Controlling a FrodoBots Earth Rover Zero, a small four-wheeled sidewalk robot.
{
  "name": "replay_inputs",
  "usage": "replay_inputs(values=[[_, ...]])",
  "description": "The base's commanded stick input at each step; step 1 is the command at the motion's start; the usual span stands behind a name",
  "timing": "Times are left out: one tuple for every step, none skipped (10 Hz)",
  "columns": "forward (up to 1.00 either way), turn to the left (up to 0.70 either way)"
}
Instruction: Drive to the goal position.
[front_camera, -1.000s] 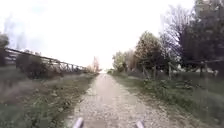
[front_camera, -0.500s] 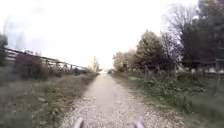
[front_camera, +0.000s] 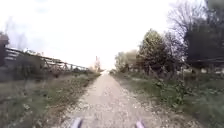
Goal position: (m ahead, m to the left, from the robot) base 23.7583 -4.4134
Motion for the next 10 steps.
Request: replay_inputs(values=[[0.7, 0.0], [0.7, 0.0], [0.7, 0.0], [0.7, 0.0], [0.7, 0.0], [0.7, 0.0], [0.7, 0.0], [0.7, 0.0], [0.7, 0.0], [0.7, 0.0]])
